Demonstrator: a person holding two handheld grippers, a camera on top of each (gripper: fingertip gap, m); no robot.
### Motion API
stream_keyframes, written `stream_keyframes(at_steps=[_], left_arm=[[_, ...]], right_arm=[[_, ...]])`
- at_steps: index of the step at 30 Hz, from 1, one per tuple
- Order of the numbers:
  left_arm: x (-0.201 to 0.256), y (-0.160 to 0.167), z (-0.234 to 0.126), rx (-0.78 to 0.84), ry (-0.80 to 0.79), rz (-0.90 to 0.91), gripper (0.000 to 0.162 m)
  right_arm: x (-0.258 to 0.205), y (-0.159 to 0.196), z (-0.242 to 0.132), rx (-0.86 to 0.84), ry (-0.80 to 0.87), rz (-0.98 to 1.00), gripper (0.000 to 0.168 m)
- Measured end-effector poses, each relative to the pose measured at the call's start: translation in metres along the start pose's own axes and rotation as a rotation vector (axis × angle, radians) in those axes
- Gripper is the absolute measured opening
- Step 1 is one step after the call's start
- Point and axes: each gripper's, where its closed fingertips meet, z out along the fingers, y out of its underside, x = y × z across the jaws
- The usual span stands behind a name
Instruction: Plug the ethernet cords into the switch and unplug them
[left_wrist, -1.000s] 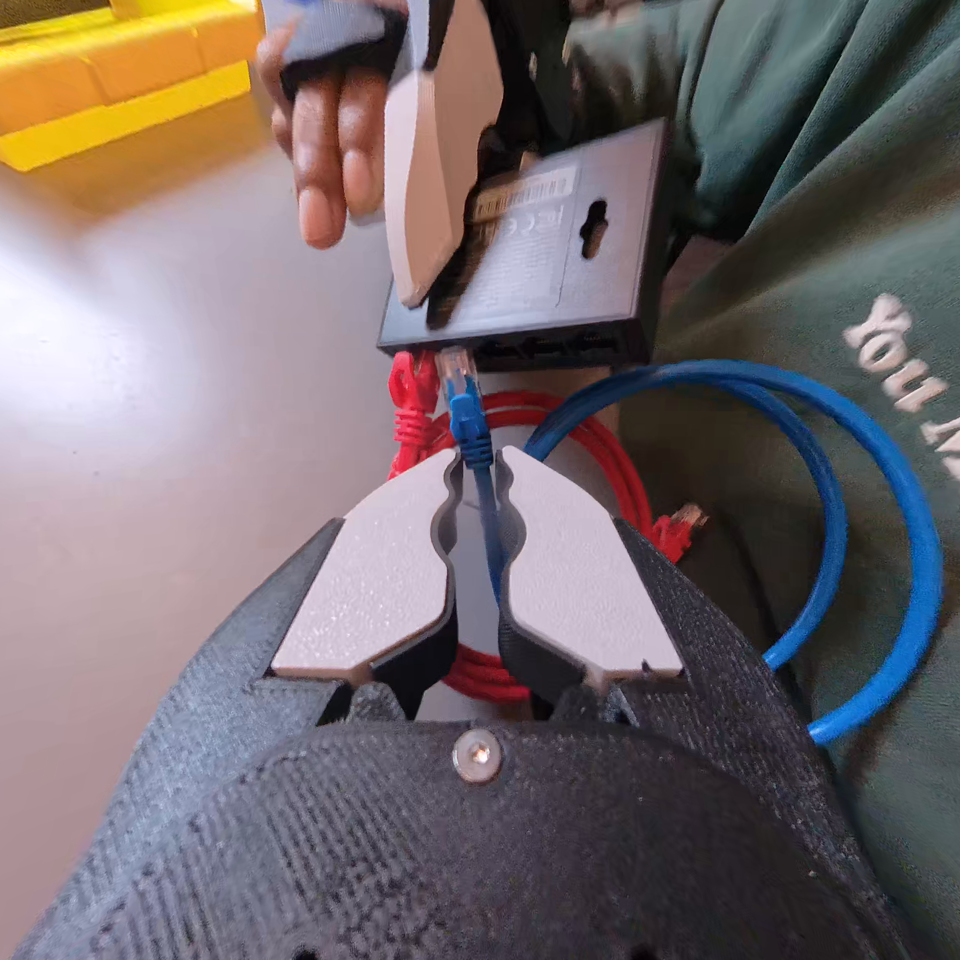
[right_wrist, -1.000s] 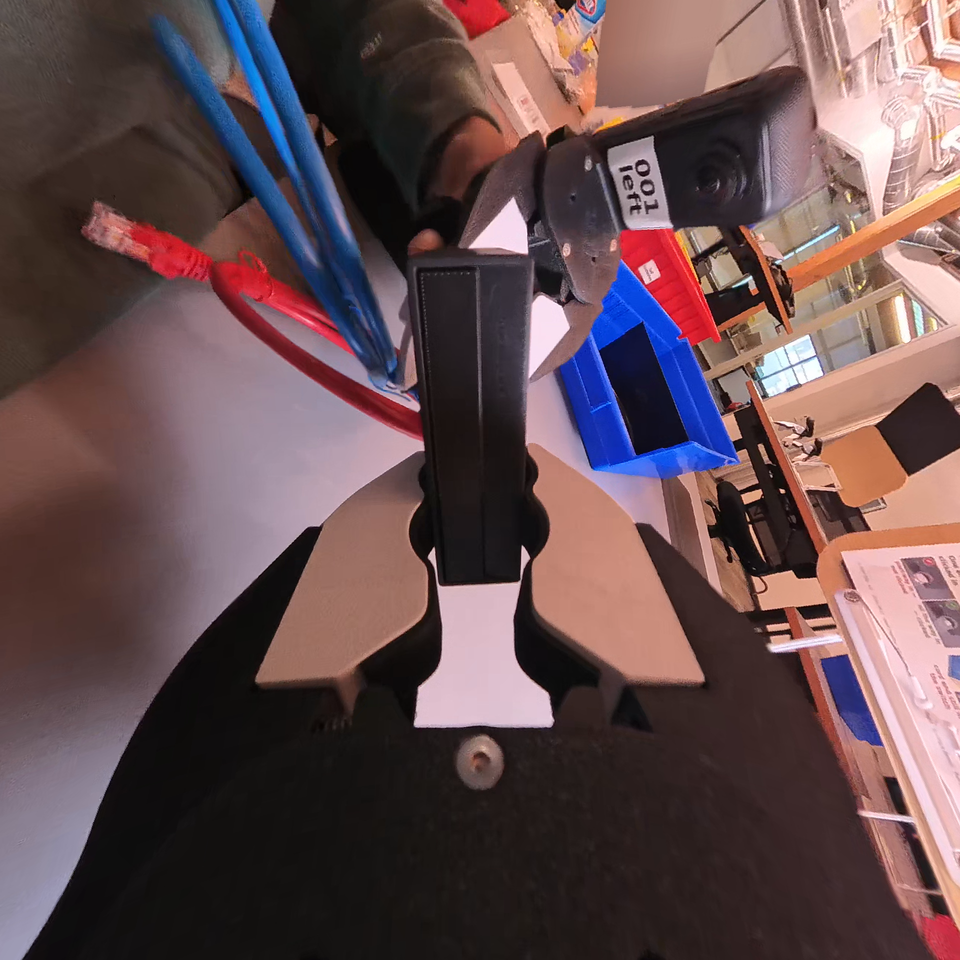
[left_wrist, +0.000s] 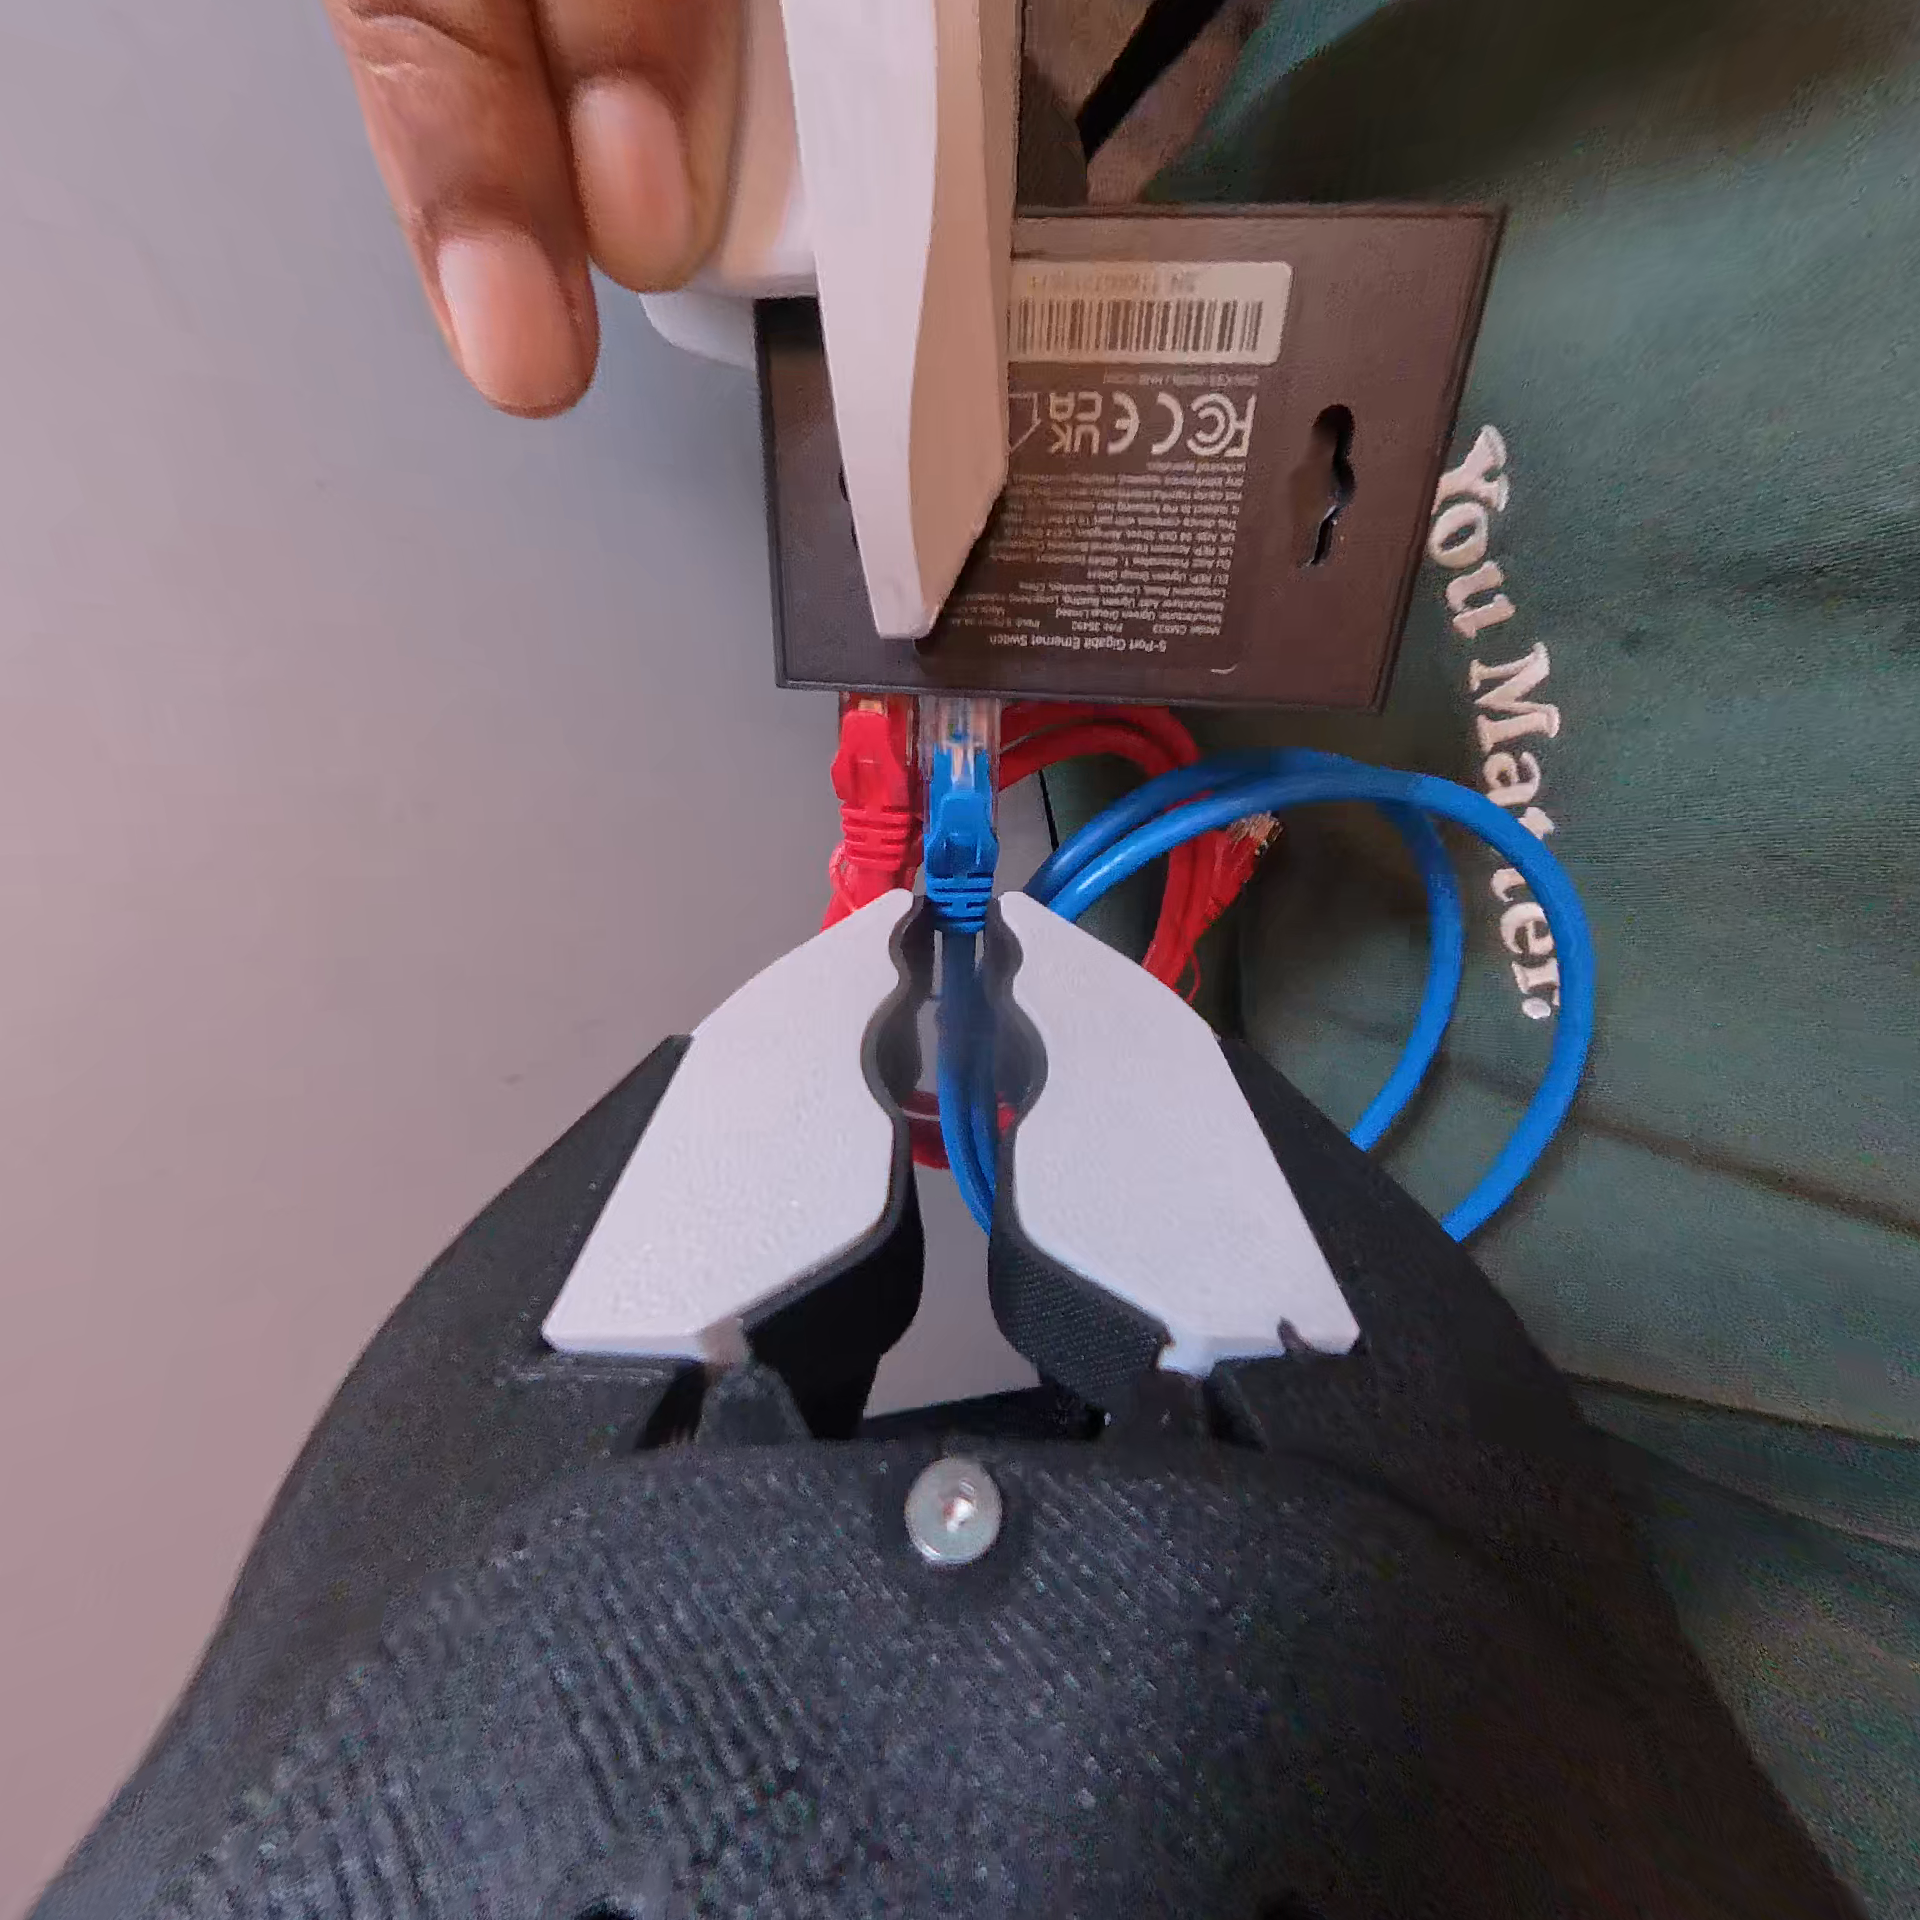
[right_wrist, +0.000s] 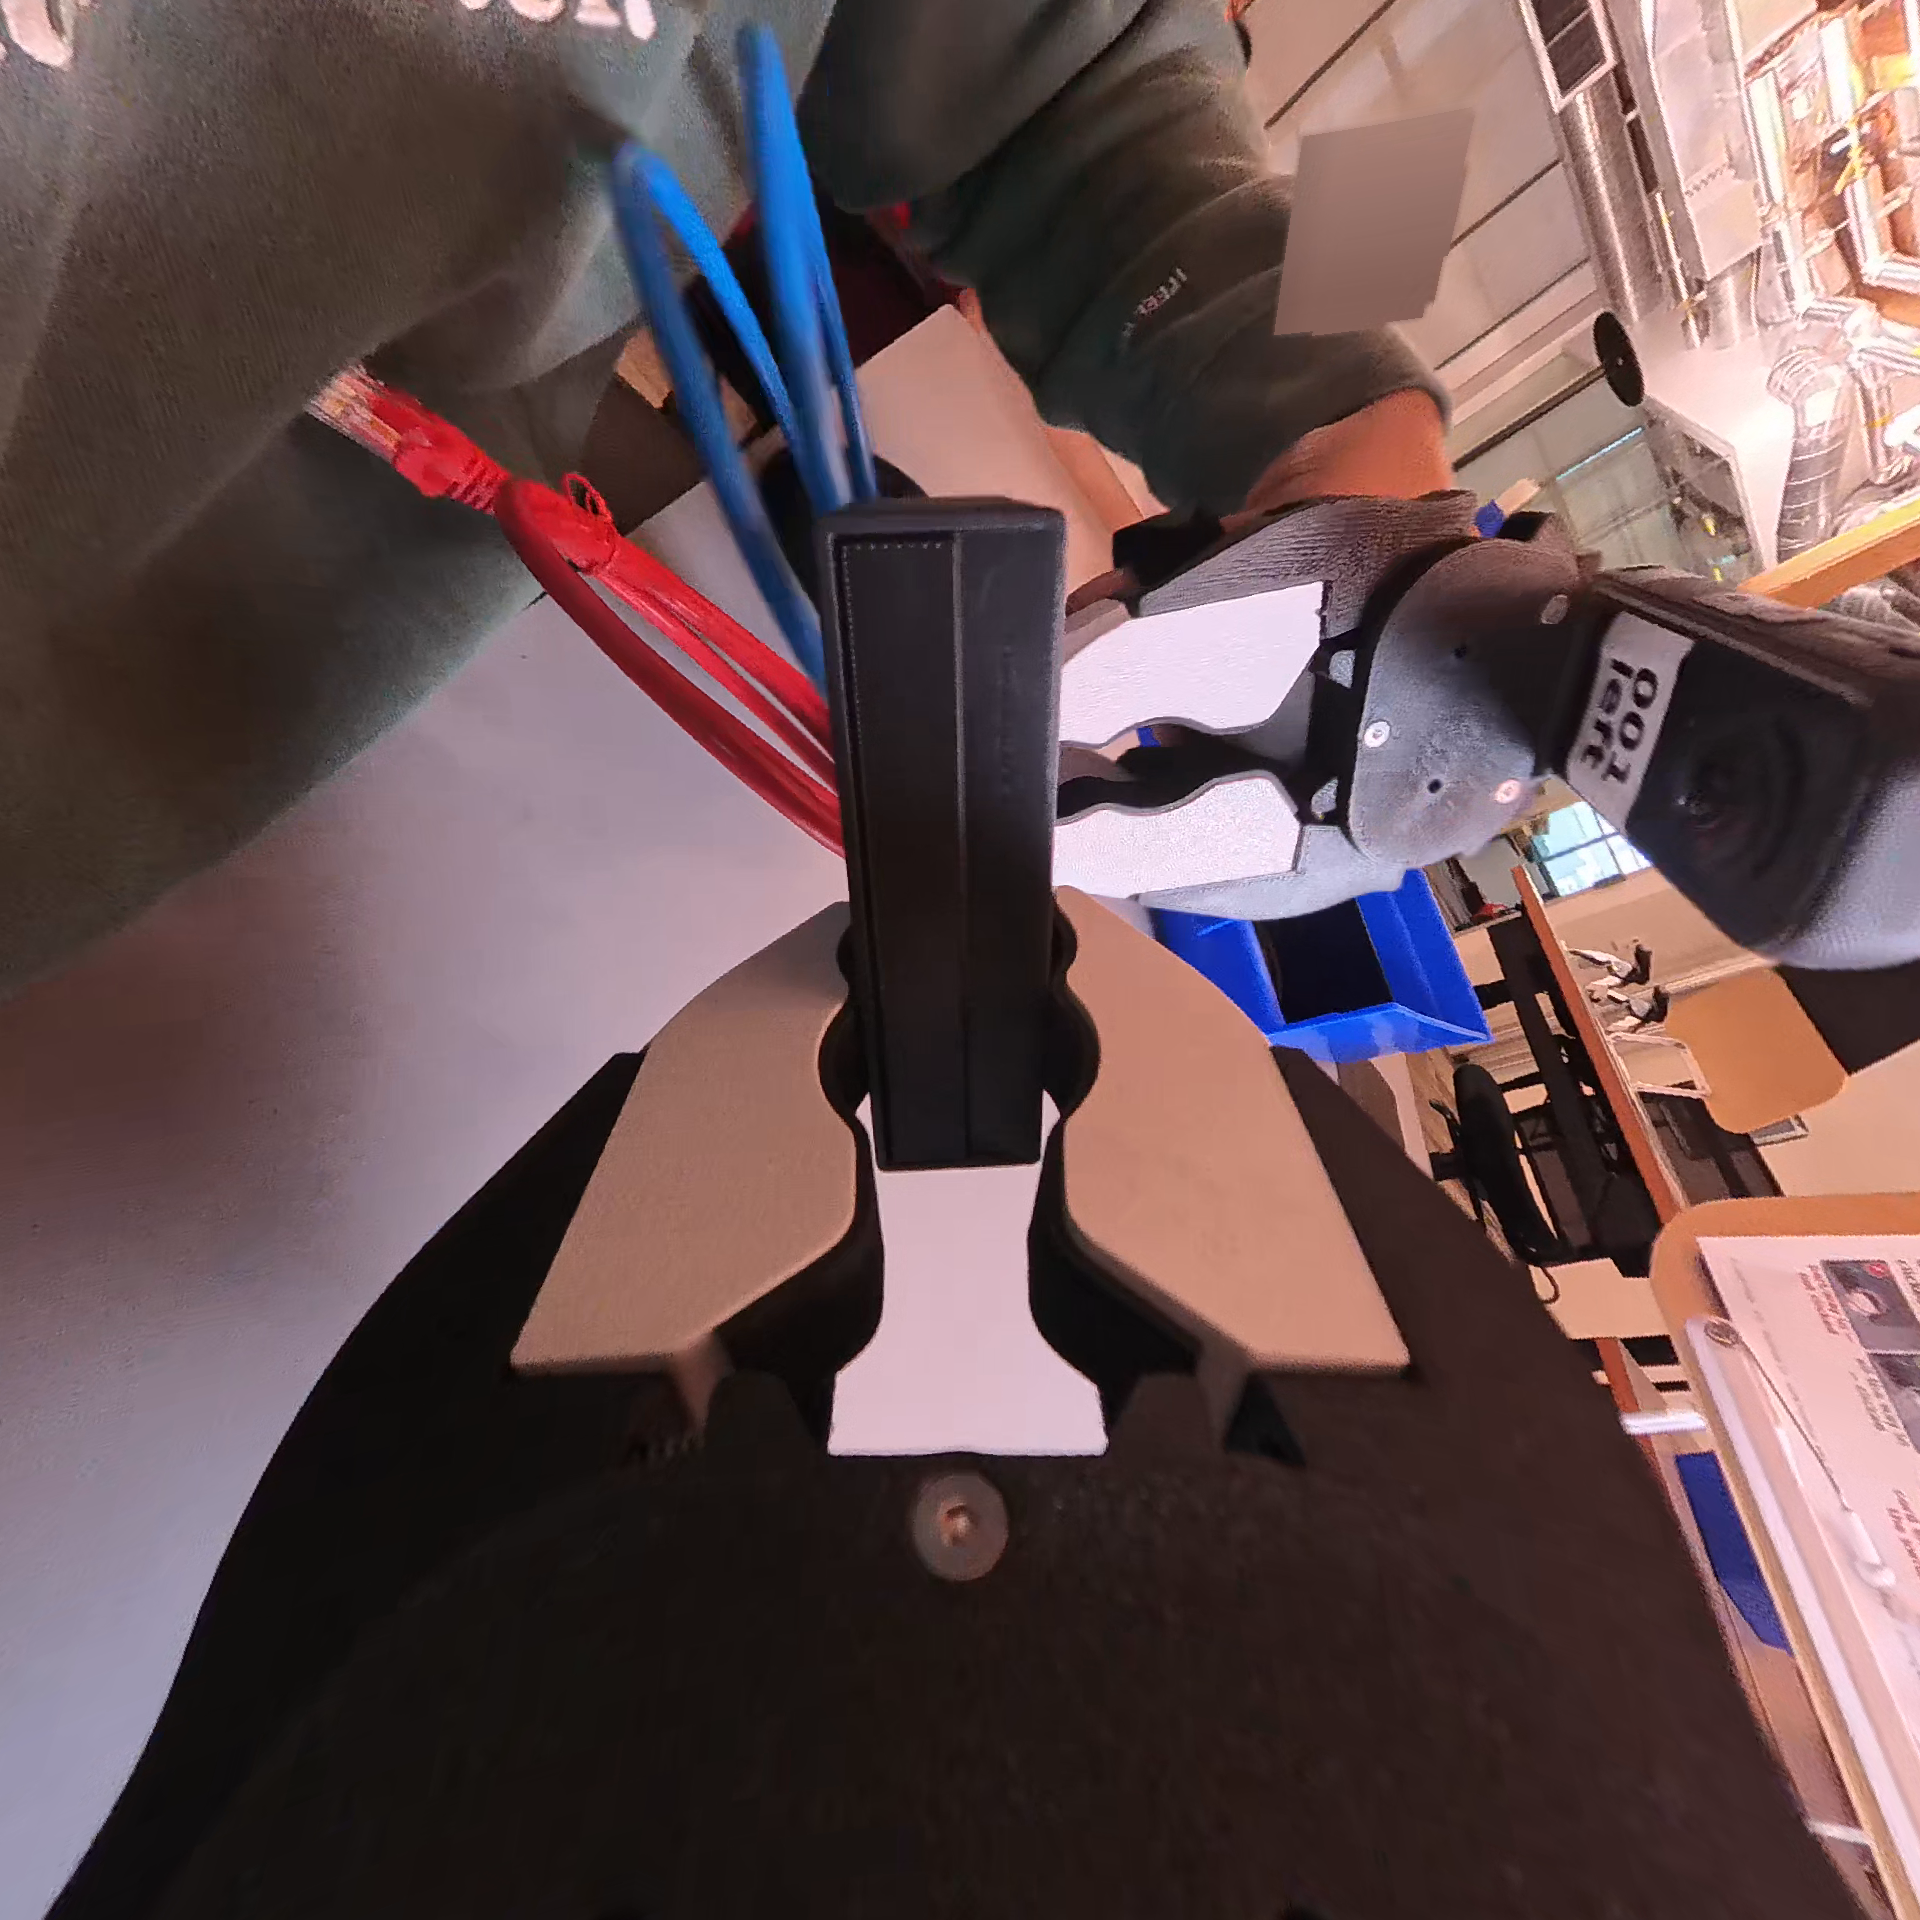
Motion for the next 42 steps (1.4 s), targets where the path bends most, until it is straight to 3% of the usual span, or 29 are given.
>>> stream_keyframes(at_steps=[5,14,42], left_arm=[[0.003,0.0,0.003,-0.074,0.006,-0.009,0.009],[0.013,-0.009,-0.006,0.086,0.131,-0.04,0.009],[0.015,-0.032,-0.02,0.415,0.164,-0.044,0.009]], right_arm=[[-0.002,-0.002,0.0,0.007,-0.014,0.003,0.03],[0.003,-0.009,-0.005,0.03,0.013,-0.01,0.03],[0.017,-0.005,-0.013,0.06,0.062,0.064,0.03]])
